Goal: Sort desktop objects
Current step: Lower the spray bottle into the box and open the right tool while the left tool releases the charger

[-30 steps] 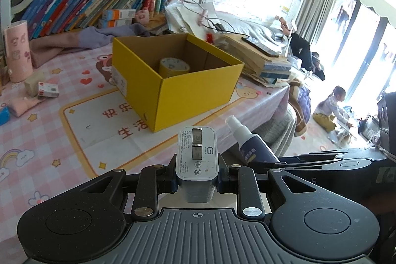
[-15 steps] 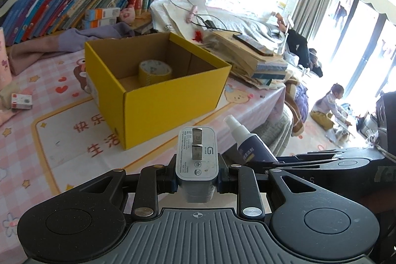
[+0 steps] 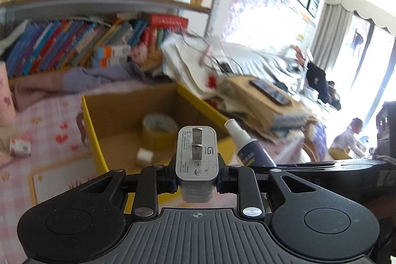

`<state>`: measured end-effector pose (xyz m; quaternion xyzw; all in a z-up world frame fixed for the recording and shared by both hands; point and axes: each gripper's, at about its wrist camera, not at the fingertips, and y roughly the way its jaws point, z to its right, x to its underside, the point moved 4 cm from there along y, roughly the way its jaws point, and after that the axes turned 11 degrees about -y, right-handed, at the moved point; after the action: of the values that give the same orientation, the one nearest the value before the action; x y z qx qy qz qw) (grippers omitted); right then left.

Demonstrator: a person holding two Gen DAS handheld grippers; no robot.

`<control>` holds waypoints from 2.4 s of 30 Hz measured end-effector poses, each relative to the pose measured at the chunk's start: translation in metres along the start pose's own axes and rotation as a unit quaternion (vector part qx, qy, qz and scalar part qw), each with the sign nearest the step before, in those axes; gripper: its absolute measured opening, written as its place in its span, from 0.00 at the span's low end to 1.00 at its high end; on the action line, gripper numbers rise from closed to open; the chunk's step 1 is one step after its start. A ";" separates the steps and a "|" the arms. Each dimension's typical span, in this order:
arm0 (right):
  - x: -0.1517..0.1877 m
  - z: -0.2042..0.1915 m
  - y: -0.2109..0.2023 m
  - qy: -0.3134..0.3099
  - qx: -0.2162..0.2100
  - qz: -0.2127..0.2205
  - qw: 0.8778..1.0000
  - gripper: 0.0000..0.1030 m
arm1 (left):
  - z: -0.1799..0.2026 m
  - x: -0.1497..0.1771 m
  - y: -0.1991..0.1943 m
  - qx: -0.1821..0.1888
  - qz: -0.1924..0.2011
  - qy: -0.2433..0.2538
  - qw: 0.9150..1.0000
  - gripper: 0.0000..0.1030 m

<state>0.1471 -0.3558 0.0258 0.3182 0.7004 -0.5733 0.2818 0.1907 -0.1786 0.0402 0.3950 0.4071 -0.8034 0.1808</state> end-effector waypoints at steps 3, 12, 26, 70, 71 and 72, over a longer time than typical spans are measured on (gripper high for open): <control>-0.020 0.008 0.006 -0.017 -0.012 0.017 1.000 0.29 | 0.000 -0.013 0.009 -0.021 0.018 0.001 1.000 0.25; -0.069 0.018 0.042 -0.057 -0.059 0.040 0.996 0.29 | -0.015 -0.038 0.042 -0.078 0.037 -0.002 0.996 0.25; -0.075 0.022 0.139 -0.175 -0.057 -0.041 0.982 0.29 | -0.038 -0.028 0.116 -0.130 -0.029 0.022 0.991 0.25; -0.072 0.025 0.089 -0.172 -0.027 0.024 0.984 0.43 | -0.030 -0.015 0.026 -0.184 0.063 0.008 0.981 0.80; -0.069 0.024 0.085 -0.171 -0.023 0.026 0.985 0.43 | -0.030 -0.011 0.023 -0.182 0.063 0.009 0.981 0.80; -0.066 0.023 0.080 -0.171 -0.019 0.028 0.985 0.42 | -0.030 -0.007 0.019 -0.181 0.061 0.011 0.982 0.80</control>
<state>0.2519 -0.3756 0.0218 0.2296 0.6433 -0.5977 0.4197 0.2219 -0.1666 0.0254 0.3886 0.5229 -0.6997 0.2932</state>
